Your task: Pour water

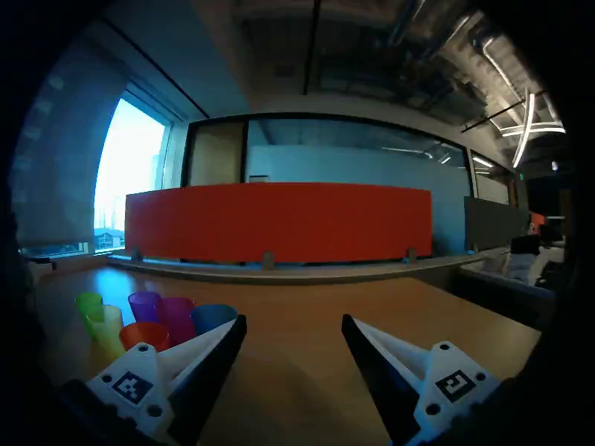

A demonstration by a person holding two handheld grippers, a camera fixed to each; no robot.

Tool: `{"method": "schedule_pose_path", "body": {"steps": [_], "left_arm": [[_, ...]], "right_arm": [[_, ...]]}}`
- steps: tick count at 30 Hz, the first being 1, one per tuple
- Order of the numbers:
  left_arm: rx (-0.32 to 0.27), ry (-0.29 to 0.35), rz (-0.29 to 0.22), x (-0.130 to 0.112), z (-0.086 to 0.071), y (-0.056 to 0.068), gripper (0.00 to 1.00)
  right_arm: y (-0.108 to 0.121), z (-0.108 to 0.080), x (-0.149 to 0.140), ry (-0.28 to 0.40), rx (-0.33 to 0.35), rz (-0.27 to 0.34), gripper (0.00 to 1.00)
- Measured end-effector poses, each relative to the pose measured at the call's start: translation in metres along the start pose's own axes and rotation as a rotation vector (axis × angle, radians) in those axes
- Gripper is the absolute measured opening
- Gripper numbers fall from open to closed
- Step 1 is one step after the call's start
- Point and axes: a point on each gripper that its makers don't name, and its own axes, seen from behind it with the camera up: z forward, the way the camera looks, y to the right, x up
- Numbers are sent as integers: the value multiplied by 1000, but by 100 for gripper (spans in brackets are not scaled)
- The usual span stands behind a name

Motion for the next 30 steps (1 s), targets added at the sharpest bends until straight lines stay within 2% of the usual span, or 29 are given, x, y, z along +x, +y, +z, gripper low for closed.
{"method": "schedule_pose_path", "body": {"steps": [8,11,17,23,30], "left_arm": [[11,1,1,3,-2,-2,92],[0,3,6,3,-3,1,92],[-27,6,44,14,-2,12,92],[-82,4,38,37,4,25,92],[-122,6,40,62,11,31,92]], "right_arm": [[1,2,-4,-6,-3,-4,99],[0,2,1,-8,-1,-14,99],[-6,2,29,17,18,-36,99],[-8,6,55,24,35,-48,99],[-11,8,84,47,53,-48,99]]}}
